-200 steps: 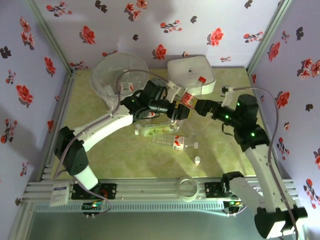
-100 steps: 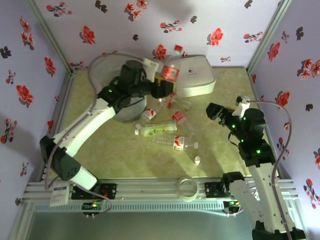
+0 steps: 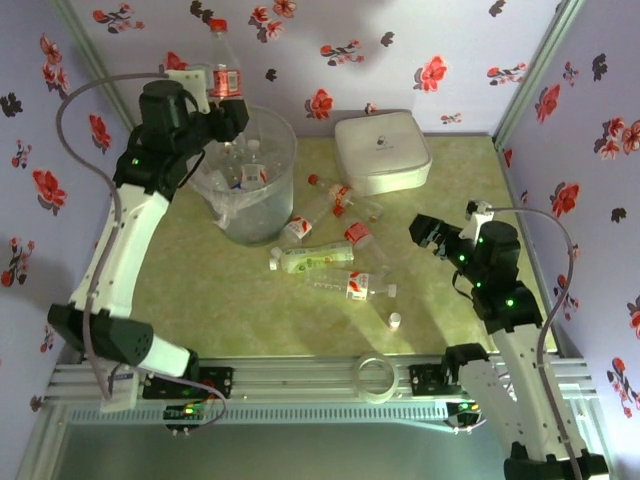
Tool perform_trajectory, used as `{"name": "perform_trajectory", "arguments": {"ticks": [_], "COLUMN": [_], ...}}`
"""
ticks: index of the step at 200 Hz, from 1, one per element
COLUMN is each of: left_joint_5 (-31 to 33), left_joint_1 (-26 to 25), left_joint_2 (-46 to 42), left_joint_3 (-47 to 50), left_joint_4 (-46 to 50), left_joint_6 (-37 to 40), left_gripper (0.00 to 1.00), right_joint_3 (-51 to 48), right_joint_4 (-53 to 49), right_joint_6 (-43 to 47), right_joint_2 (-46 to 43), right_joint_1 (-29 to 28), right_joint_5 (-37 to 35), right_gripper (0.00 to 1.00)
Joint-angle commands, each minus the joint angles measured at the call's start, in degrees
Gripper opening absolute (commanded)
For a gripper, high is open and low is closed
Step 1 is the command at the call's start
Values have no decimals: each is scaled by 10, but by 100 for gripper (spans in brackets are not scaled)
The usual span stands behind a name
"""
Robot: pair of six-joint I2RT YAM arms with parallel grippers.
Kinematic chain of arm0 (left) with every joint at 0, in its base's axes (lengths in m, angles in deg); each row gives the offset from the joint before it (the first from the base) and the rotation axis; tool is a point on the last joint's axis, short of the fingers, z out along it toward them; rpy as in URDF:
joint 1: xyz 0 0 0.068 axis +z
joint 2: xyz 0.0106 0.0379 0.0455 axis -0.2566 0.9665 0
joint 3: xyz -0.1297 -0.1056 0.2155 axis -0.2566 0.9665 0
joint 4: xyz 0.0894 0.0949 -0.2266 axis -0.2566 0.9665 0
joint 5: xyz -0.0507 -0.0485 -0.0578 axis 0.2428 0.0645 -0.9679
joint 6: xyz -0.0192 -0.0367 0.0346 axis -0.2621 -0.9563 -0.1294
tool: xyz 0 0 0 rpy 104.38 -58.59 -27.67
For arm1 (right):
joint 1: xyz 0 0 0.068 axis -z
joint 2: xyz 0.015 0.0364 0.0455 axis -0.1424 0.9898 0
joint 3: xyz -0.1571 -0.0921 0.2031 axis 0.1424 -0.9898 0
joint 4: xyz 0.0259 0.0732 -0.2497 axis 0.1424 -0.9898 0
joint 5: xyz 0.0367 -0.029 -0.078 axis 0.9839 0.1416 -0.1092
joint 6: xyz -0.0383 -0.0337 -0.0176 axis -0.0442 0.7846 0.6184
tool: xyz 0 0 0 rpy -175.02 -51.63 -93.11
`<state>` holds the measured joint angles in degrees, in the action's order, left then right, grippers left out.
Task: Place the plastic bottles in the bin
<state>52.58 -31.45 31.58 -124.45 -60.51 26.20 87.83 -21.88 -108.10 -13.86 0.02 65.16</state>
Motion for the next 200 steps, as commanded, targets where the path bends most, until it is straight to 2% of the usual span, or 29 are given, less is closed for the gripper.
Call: {"name": "perform_trajectory", "arguments": {"ticks": [1,24,63,107,141,165,200], "left_joint_5": [7,-1,5,-10,-21,-21,-21], "left_joint_1": [3,2,2,2,2,3,3], "left_joint_2": [53,62,58,80,92,103,131], "left_joint_3": [-29,-9,37,7,-40,-64,-73], "left_joint_4": [79,88,105,159,166,151,128], "left_joint_6": [53,73,104,148,164,155,117], "left_gripper": [54,54,61,83,90,90,72], "right_joint_3": [-4,-10,-19,-24,-31,-32,-32], "right_joint_4": [-3,-15,-10,4,16,16,14], "right_joint_6": [2,9,10,8,0,-1,0], "right_joint_2": [-10,-15,-10,10,13,13,14], "right_joint_1": [3,3,4,3,4,3,3], "right_joint_5": [-14,-23,-26,-18,-12,-12,-12], "right_gripper": [99,99,99,99,99,99,99]}}
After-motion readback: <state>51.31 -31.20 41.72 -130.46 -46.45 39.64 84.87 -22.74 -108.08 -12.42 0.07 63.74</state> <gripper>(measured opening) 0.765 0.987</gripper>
